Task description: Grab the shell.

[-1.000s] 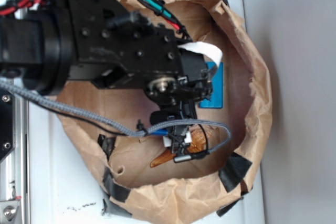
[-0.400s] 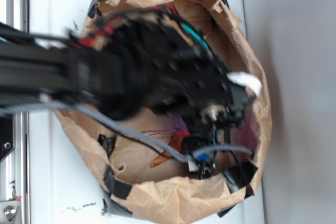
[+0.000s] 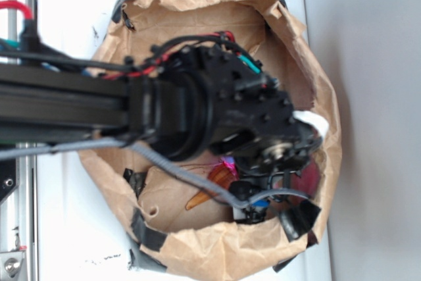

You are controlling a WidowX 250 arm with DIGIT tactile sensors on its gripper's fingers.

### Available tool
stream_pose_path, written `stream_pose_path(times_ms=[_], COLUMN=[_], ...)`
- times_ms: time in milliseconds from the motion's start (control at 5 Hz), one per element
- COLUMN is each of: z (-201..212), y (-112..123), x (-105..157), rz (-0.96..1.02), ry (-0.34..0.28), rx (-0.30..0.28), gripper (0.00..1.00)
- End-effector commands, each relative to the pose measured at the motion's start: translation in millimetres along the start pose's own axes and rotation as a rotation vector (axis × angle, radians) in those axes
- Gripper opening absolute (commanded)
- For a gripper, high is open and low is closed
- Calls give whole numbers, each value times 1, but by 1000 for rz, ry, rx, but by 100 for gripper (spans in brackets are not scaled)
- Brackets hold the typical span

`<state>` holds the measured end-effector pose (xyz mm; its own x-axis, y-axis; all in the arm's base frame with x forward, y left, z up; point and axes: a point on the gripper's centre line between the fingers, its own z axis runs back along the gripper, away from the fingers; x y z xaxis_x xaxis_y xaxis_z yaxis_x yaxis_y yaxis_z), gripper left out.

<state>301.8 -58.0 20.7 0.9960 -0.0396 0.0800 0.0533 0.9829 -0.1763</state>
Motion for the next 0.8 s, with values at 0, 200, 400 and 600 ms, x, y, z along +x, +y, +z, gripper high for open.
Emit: stream_pose_path(times_ms=[0, 200, 400, 600], z=[58, 103, 154, 176], y=[13, 36, 61, 68], x=[-15, -32, -48, -48], rz=[77, 65, 69, 65], ry=[-101, -127, -126, -134], rx=[-37, -45, -82, -136], gripper=[0, 0, 0, 0])
